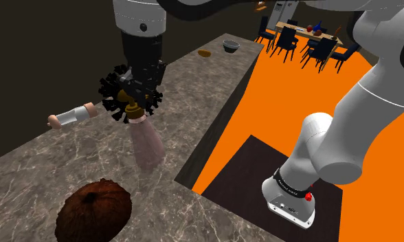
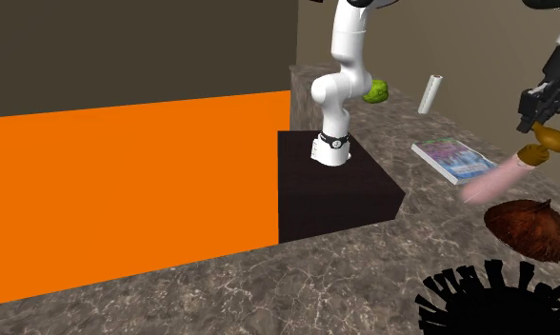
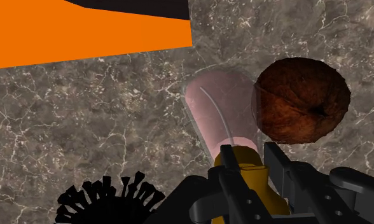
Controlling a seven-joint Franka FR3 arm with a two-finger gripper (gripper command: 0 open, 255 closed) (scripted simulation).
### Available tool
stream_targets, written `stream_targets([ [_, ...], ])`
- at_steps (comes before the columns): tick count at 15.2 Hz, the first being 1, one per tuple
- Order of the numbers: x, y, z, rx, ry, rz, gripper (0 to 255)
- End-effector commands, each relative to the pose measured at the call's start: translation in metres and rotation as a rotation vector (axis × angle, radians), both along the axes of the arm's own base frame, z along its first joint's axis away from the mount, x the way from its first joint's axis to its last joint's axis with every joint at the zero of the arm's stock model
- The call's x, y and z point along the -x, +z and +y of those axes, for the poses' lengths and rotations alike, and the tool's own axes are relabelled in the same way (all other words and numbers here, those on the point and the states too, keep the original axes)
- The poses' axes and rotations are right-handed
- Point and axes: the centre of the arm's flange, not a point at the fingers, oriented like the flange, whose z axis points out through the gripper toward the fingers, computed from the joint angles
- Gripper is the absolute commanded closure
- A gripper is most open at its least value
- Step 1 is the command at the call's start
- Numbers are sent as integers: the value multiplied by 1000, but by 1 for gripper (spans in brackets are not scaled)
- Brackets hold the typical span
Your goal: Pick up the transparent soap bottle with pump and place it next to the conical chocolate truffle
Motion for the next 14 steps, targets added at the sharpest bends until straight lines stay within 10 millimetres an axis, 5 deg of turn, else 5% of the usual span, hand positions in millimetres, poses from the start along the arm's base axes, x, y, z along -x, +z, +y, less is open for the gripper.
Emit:
stream_targets([
  [1,1,-11,0,-1,0,-1,255],
  [14,1,-80,0,-1,0,-1,255],
])
